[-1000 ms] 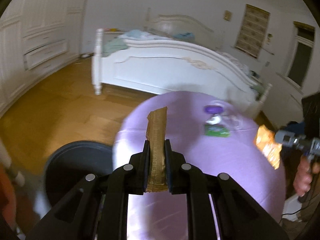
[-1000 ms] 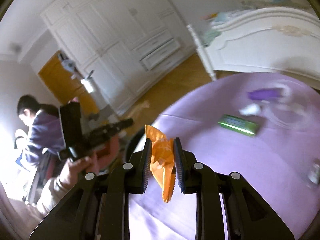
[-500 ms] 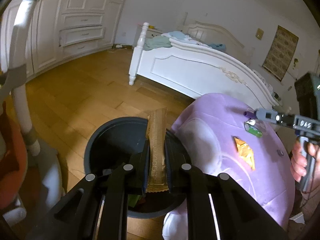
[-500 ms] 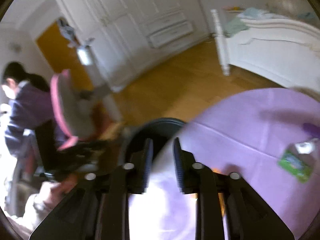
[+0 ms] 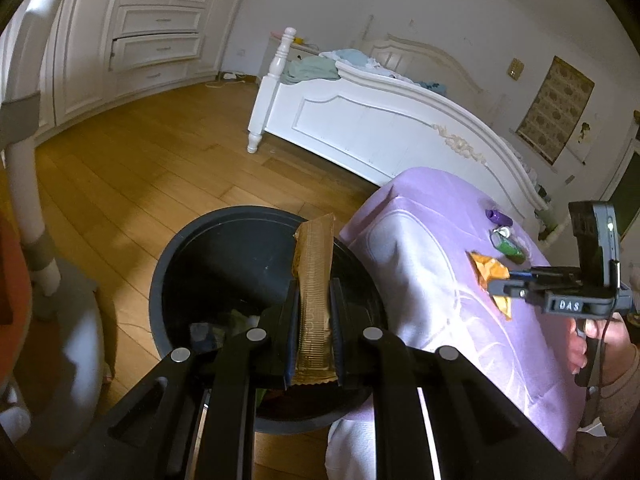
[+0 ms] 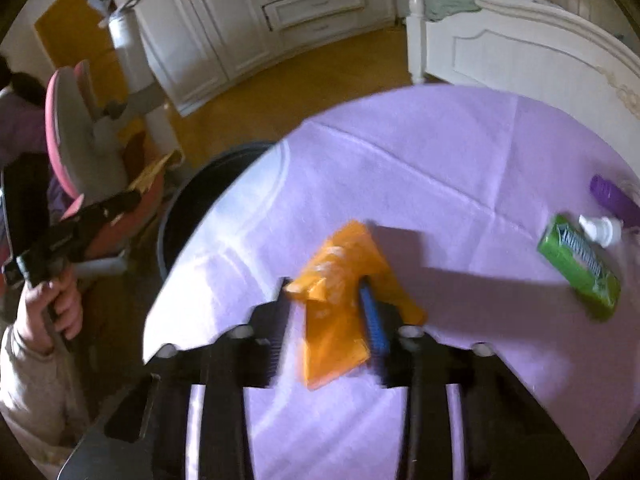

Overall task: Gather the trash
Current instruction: 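Carry the gold wrapper and orange bag over the bin and open both tools, then grasp the green Doublemint pack with the left tool while the right tool grasps the clear cup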

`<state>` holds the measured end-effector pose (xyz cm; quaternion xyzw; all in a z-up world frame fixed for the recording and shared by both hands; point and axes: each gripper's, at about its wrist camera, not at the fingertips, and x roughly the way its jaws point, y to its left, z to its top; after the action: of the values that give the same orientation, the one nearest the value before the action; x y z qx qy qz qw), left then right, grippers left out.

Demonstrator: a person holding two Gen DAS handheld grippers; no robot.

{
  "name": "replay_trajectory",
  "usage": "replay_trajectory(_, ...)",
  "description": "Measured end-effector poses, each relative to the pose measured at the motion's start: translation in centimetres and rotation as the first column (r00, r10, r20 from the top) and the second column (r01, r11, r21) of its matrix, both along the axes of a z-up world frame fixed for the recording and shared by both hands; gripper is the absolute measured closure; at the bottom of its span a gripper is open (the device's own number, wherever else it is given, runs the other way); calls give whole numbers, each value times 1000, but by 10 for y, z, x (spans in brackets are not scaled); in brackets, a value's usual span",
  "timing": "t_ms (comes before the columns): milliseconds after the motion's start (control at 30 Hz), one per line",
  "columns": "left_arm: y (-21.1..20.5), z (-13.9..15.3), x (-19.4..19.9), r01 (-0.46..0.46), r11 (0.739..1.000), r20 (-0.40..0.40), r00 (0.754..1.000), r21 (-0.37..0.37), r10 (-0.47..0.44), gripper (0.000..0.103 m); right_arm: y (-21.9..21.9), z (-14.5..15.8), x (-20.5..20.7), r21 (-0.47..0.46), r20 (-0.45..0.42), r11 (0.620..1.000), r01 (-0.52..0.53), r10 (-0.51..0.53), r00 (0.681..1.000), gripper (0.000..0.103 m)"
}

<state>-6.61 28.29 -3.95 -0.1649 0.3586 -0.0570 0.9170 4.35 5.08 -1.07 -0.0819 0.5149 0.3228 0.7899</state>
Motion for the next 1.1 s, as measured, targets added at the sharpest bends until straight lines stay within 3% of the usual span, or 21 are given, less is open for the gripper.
replay_trajectory(267,18,11,-4,-26,1000,31,999,-10,26,88,51,45,18,216,1,976,-37,38,999,79)
replay_trajectory(600,23,14,9,-37,999,38,999,-9,37,88,123,38,32,269,-46,959,-92,108,993,79)
replay_trajectory(667,24,13,11,-44,999,36,998,-7,44,86,128,34,34,272,-57,959,-83,102,993,75)
replay_trajectory(700,25,13,13,-57,998,34,998,1,57,85,132,33,37,277,-64,958,-78,99,993,68)
replay_trajectory(733,26,13,14,-63,998,28,998,4,63,83,130,29,37,283,-69,956,-76,100,993,57)
replay_trajectory(767,27,13,17,-69,998,18,997,5,69,73,130,29,37,286,-70,955,-74,98,993,51)
replay_trajectory(800,28,14,21,-81,997,7,997,9,81,62,130,30,38,287,-64,955,-70,93,994,38)
replay_trajectory(833,29,15,21,-93,996,6,996,14,93,36,129,31,39,291,-51,955,-64,83,995,32)
replay_trajectory(867,29,17,20,-106,994,17,994,19,106,24,127,33,40,297,-47,953,-62,80,996,31)
replay_trajectory(933,26,23,16,-105,994,50,993,28,103,23,119,35,43,327,-61,944,-48,72,996,31)
replay_trajectory(1100,13,28,17,-78,996,44,996,47,76,23,88,38,44,383,-80,924,5,27,996,31)
